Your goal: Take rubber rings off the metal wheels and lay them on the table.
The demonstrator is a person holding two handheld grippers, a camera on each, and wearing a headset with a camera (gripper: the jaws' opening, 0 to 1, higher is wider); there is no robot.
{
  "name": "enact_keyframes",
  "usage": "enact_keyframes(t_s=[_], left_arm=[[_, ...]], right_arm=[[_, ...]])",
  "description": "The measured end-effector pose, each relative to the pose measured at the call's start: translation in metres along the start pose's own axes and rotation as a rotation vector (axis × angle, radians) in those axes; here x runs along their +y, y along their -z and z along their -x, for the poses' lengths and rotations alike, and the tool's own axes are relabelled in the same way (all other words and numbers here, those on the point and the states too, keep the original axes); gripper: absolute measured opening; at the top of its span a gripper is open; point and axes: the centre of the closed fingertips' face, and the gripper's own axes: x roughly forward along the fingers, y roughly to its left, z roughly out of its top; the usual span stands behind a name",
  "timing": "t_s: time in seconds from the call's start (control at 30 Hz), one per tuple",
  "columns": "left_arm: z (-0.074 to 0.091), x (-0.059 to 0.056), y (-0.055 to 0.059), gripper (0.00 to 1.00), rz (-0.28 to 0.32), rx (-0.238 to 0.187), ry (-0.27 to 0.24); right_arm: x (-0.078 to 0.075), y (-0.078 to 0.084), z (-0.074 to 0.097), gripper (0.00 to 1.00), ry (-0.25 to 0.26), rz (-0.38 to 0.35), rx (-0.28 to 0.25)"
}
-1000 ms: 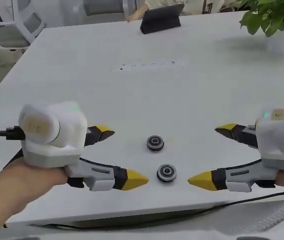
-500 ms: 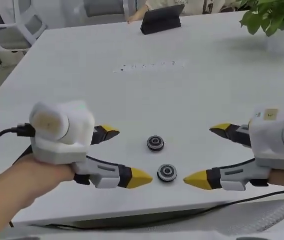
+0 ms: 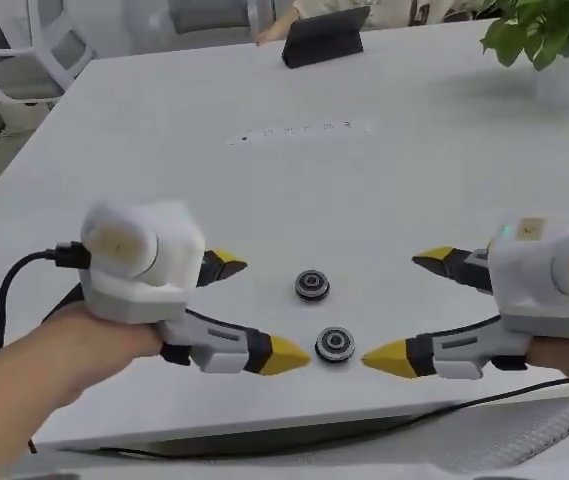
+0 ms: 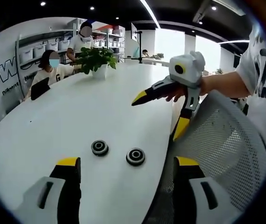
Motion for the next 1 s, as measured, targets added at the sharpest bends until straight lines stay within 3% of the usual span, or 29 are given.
enact_keyframes(t_s=[0.47,1.0], left_arm=[[-0.011,0.000,-0.001,0.79,-0.015,0.016,0.017],[-0.026,-0.001,0.008,0.76,-0.035,0.053,0.048]], right_arm=[[-0.001,0.003,-0.006,0.84,-0.013,-0.002,0.002],[0.004,0.013,-0.018,0.81,-0.042,0.002,0.025]])
